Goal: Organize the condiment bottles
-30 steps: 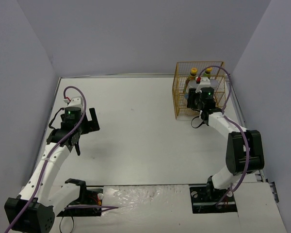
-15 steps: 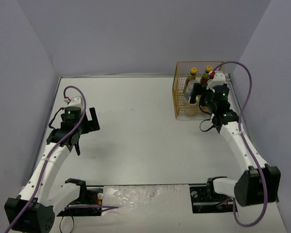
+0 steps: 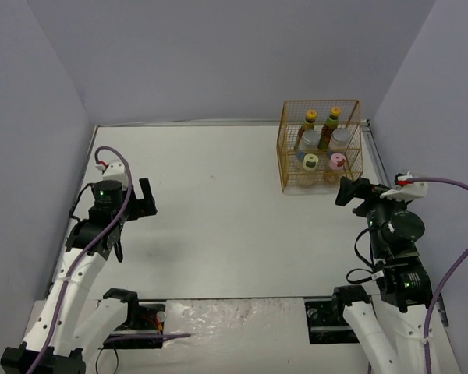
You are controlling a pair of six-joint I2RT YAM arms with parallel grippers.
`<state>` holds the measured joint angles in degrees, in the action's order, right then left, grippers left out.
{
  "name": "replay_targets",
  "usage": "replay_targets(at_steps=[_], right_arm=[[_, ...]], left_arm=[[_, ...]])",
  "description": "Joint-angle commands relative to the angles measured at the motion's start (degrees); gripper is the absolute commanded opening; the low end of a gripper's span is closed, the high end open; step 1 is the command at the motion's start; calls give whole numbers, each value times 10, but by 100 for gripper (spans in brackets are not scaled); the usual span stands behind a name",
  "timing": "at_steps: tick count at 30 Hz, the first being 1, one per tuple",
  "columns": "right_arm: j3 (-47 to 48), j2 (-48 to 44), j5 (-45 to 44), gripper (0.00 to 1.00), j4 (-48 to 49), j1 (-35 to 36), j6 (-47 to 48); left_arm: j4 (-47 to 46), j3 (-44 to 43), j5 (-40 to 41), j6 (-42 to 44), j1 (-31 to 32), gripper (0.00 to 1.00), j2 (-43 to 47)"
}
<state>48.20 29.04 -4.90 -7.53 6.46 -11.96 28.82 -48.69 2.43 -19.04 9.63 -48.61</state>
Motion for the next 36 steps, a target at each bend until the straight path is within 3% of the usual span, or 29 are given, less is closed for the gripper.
replay_targets(at_steps=[1,6,15,36], right_arm=[[27,-17,-18,100,-68,5,28],[6,-52,-2,100,-90,15,66],[-53,-152,-80,100,-69,16,30],[-51,-118,-50,100,-67,17,32]], left_arm=[[0,2,9,16,-2,97,43],[27,9,18,13,-2,97,88],[30,34,39,8,-2,97,154],[14,33,18,6,-6,97,130]])
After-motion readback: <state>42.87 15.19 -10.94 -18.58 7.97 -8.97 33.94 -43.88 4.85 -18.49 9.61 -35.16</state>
